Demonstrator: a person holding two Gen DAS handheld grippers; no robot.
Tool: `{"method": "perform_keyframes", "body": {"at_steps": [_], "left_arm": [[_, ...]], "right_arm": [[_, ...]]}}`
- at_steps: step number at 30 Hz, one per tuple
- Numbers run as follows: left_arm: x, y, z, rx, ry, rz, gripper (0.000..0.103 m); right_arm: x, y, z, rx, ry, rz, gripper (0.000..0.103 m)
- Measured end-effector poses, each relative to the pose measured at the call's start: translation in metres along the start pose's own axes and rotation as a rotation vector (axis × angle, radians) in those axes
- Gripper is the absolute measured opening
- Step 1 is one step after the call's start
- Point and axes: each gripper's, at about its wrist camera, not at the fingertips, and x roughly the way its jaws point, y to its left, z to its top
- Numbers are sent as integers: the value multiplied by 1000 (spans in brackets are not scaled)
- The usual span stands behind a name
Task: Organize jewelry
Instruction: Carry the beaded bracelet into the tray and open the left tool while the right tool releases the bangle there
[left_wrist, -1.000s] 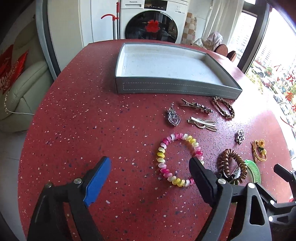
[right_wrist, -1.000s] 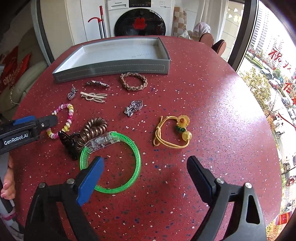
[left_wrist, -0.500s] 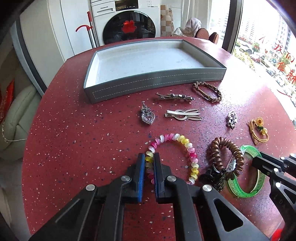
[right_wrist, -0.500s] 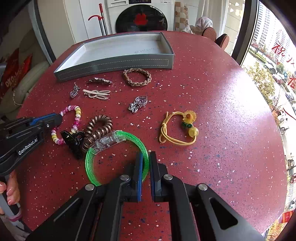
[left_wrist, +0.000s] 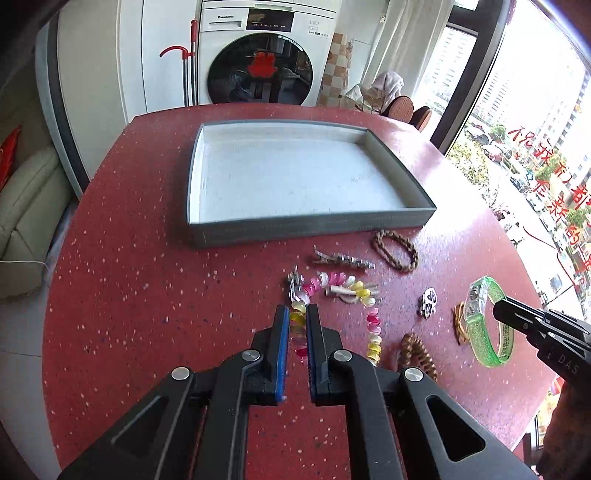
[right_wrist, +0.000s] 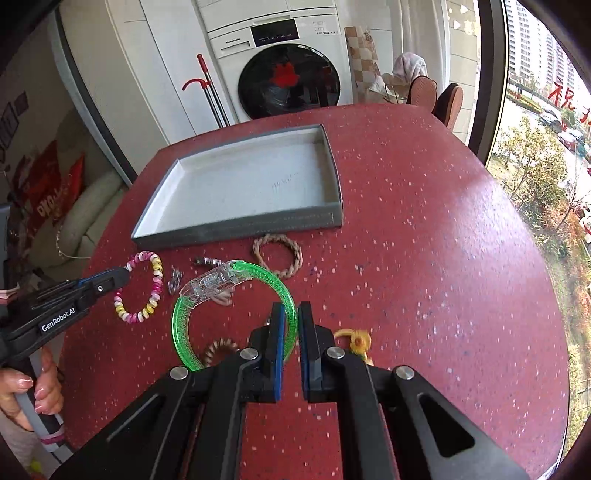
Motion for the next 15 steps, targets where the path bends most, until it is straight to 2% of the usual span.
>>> {"method": "perform_keyframes", "body": {"at_steps": [5, 9, 15], "left_arm": [[11, 0, 54, 20, -55, 57, 27], [36, 4, 93, 4, -68, 101, 27], [85, 3, 138, 59, -67, 175, 27]], "right_arm": [[34, 3, 58, 34, 13, 36, 8], [69, 6, 98, 26, 17, 2, 8], [116, 10, 133, 4, 28, -52, 8]]}}
